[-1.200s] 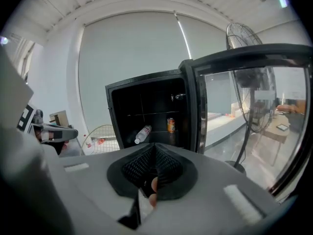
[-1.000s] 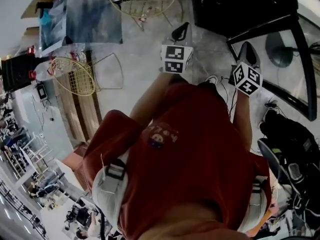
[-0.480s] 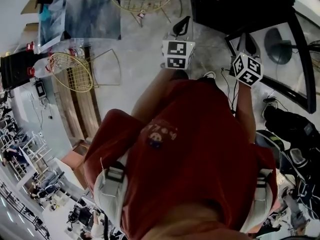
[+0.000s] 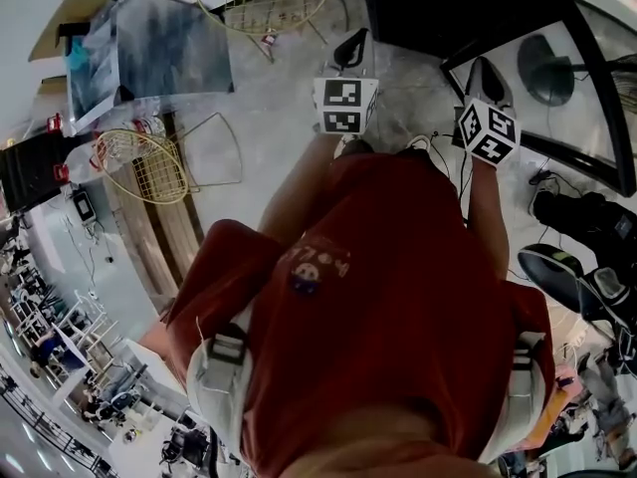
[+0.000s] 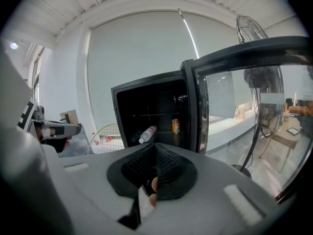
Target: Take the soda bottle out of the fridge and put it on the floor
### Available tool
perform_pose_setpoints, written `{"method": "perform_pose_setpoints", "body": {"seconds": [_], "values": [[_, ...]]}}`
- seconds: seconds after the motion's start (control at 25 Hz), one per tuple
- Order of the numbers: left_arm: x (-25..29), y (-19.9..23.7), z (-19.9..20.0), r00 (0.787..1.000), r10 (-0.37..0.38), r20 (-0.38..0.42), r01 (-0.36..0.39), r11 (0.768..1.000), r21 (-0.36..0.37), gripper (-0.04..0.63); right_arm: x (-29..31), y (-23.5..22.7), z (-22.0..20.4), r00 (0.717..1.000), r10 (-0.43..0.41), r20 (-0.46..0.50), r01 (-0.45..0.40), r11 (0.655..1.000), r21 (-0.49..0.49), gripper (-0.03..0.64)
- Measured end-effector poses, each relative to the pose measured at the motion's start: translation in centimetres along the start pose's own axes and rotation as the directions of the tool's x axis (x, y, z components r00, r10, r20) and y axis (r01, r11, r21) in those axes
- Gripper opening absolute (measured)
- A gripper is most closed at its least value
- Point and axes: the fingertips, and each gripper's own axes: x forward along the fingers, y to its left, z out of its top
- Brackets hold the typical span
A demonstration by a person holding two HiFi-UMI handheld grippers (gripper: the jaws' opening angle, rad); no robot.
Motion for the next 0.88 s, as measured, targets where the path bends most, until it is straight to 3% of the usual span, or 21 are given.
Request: {"method": "perform_pose_setpoints", "body": {"seconds": [0.88], "values": [[-0.2, -3.7, -1.5, 0.998, 0.038, -0.042, -0.037, 0.999, 0.015, -0.002, -0.7, -1.7, -1.9, 0.997, 0.076, -0.011, -0.076, 0.997, -0.002, -0.003]]}}
